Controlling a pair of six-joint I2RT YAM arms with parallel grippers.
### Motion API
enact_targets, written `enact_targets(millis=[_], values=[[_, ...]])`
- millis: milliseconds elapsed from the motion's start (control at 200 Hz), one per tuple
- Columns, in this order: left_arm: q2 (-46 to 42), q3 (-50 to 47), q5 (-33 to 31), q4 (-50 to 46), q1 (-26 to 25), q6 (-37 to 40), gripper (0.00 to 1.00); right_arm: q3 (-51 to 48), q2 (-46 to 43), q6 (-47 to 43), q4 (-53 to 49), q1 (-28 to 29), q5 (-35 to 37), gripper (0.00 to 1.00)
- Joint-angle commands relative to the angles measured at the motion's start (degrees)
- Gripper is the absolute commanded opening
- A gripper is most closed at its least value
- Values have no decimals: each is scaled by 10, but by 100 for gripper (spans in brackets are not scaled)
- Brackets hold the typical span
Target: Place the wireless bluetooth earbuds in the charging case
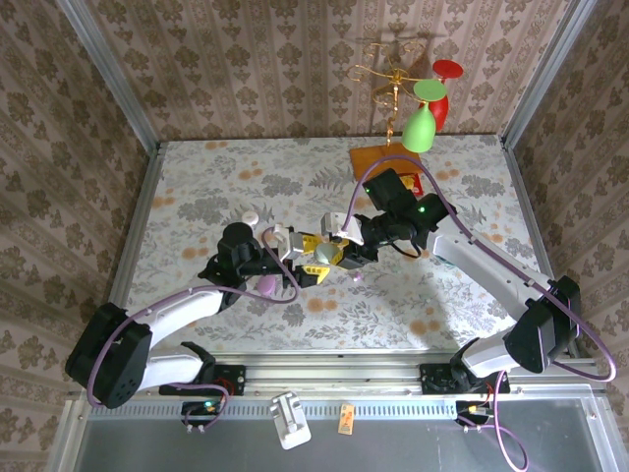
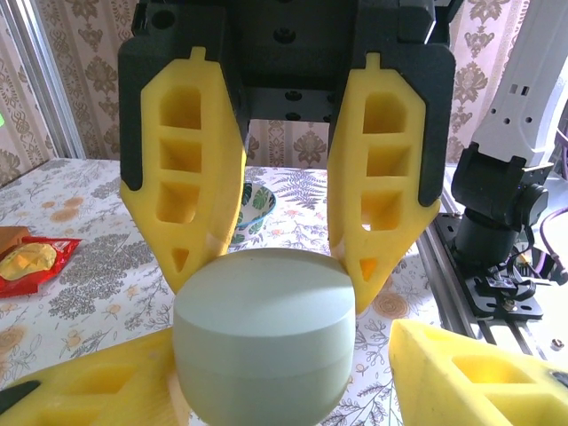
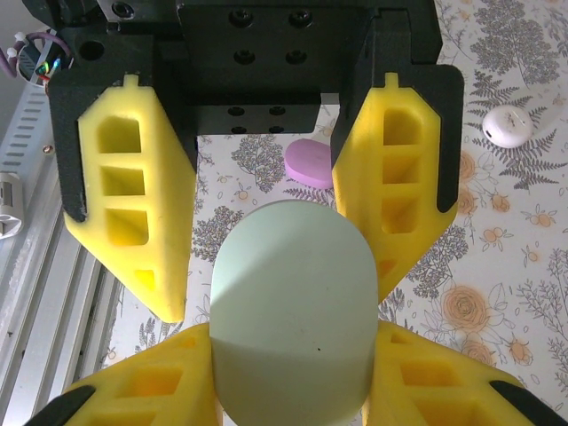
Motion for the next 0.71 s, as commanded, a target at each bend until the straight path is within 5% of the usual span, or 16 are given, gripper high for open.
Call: enact_targets(millis=[0,415,545,700], values=[[-9,18,12,1,-6,11,57,1,-6,12,-1,-4,-21,34],[-4,22,16,9,-5,-5,37,1,2,10,0,-4,-14,35],[-4,17,17,18,-6,-4,29,-2,0,11,11,-4,-7,45],[-6,13,26,27,-5,-6,29,-14,-8,21,37,-5,15,69]])
